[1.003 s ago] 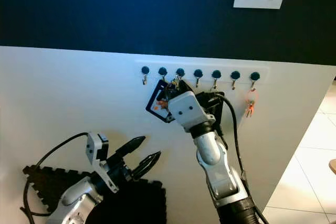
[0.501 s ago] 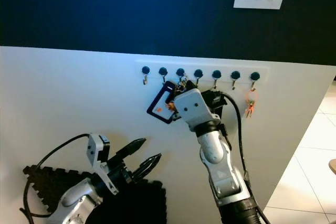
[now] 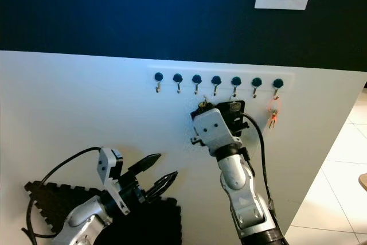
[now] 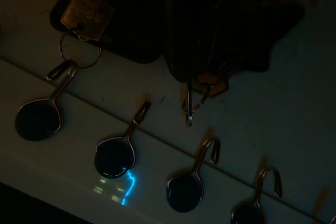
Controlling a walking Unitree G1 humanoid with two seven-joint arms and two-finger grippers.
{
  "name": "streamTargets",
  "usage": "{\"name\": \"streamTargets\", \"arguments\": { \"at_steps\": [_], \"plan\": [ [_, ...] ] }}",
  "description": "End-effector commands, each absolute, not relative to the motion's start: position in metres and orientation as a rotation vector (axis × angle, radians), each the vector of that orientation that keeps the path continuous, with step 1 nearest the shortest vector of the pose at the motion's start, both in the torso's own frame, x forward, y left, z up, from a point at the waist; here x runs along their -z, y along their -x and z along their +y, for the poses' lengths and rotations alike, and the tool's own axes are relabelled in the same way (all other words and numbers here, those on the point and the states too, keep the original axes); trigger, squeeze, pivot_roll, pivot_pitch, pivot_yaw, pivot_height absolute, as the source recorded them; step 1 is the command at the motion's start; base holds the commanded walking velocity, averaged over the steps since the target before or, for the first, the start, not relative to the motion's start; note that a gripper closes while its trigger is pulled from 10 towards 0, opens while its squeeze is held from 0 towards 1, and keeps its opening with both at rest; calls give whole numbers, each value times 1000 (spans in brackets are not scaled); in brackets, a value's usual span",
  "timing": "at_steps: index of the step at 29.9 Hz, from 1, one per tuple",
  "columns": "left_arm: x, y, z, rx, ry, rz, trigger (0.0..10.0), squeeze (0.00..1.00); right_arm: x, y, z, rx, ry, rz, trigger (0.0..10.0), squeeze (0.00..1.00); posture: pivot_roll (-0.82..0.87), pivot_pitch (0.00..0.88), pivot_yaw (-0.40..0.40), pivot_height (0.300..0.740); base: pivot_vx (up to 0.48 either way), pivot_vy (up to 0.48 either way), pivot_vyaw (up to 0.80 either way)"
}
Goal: Hang keys on a hook
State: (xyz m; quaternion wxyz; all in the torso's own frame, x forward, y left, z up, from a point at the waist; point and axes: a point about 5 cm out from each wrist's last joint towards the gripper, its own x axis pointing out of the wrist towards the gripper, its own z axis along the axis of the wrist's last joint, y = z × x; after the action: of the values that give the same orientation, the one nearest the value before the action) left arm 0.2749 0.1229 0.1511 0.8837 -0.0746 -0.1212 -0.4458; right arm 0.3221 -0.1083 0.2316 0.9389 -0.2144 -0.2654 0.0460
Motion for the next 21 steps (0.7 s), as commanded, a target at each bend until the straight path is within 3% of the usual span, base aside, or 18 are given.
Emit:
{"name": "streamTargets", "arguments": {
  "at_steps": [1,21],
  "plan": [
    [-147,-273,124,940,126,-225,10000,0,-233,-320,-106,-106,428,-544,10000,0,49,20,0,740,0,0,0],
    [-149,-274,124,940,115,-232,10000,0,-250,-311,-97,-161,371,-672,10000,0,49,19,-1,740,0,0,0]
  ]
}}
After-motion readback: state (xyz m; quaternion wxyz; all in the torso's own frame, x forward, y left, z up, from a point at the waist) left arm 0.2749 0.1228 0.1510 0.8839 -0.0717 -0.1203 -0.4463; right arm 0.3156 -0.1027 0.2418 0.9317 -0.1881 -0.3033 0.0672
